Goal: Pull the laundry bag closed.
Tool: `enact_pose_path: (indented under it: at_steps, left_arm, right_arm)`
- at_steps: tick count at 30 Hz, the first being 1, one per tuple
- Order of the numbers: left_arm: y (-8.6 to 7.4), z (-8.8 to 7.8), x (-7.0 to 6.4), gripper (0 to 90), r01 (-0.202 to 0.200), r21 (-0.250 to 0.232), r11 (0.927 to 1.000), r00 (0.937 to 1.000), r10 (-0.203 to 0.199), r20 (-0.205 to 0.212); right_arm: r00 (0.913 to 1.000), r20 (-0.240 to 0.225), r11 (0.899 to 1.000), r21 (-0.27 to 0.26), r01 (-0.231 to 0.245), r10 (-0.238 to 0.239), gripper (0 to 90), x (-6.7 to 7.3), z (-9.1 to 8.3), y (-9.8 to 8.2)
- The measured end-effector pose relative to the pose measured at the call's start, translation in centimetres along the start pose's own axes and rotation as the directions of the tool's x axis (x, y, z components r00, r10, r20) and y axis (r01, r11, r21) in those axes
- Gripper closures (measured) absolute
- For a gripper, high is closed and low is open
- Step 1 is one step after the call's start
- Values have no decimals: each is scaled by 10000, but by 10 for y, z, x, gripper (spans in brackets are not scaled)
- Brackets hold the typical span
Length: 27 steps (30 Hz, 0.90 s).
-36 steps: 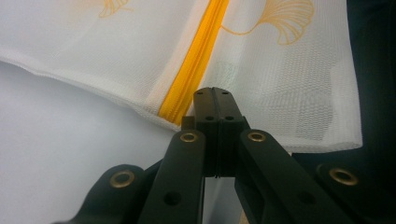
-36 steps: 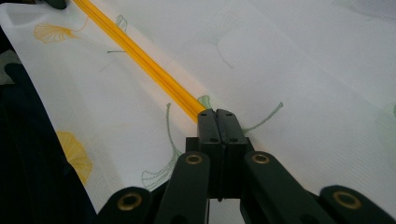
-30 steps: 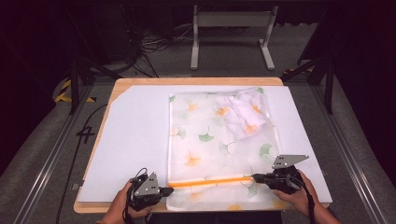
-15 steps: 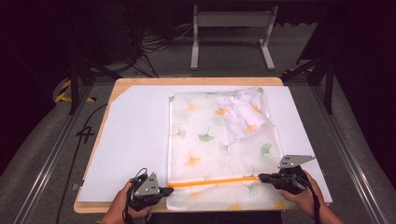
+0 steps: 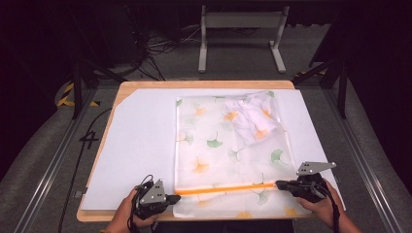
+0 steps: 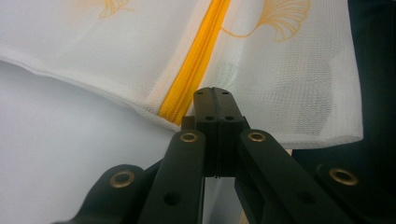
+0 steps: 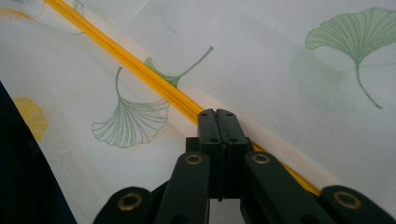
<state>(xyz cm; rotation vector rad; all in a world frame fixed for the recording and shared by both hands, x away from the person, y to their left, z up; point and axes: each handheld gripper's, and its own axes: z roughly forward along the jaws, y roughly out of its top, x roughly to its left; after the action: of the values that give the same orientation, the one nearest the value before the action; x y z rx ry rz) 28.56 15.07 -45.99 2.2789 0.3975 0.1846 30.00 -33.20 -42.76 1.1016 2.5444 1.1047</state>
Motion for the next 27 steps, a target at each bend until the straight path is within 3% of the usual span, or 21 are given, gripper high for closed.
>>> enact_pose_path:
  at_steps: [27]
  left_arm:
    - [0, 0, 0, 900, 5, 0, 10000, 10000, -5, 23]
  right_arm:
    - [9978, 345, 9982, -246, -552, 560, 900, -16, -17, -14]
